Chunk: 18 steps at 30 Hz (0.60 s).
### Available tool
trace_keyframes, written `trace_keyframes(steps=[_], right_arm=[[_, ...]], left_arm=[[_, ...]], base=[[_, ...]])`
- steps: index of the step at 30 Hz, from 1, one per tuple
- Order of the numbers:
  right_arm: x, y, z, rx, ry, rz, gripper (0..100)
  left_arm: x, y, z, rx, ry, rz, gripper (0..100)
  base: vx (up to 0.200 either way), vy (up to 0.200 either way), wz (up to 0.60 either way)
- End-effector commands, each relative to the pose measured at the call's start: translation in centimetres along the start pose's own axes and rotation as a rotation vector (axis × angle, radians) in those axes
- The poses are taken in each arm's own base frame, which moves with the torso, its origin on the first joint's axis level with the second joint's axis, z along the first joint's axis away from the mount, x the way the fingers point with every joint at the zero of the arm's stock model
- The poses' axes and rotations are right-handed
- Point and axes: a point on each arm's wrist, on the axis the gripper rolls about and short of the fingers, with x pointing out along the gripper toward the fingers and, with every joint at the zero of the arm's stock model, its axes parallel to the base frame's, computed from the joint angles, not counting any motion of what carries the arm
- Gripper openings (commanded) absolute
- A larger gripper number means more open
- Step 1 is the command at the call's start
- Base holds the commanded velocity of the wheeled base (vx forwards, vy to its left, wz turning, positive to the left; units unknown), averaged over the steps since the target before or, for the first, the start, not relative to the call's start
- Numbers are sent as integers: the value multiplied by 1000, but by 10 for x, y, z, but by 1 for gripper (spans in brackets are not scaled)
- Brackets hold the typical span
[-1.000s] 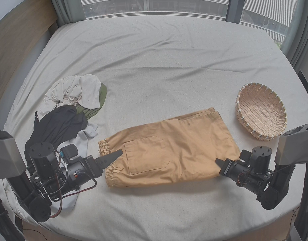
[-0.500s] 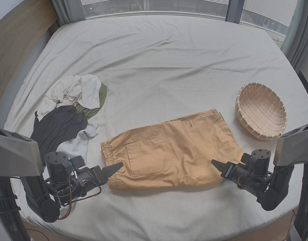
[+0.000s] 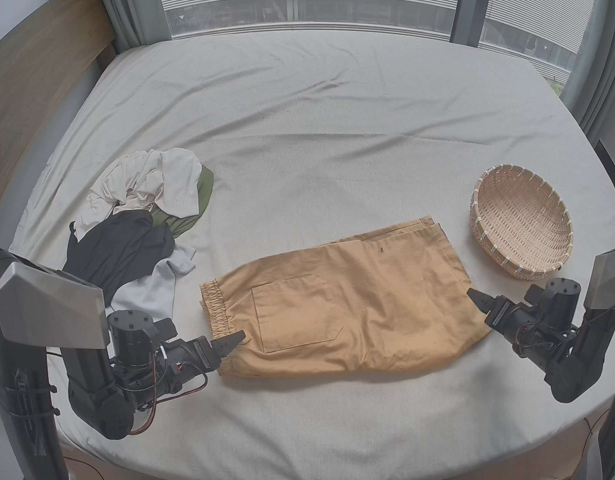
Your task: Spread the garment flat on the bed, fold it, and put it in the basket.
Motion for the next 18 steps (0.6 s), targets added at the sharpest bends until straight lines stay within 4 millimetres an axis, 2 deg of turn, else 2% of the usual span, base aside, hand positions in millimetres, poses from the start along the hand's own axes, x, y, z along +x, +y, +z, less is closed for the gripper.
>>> trace_keyframes(steps=[1,12,13,18], right_arm=[[-7,2,15,6,-53,20,100],[-6,21,5,-11,3,118,100],[-6,27,0,-12,18,142,100],[-7,35,-7,-13,45,168,100]], left_arm=[[14,3,-2,3,-1,-5,100],[29,-5,6,4,-44,-60,100],[30,-6,7,5,-46,-64,0],[29,-5,6,4,-43,-62,0]], base=[[0,0,0],[0,0,0],[0,0,0],[0,0,0]])
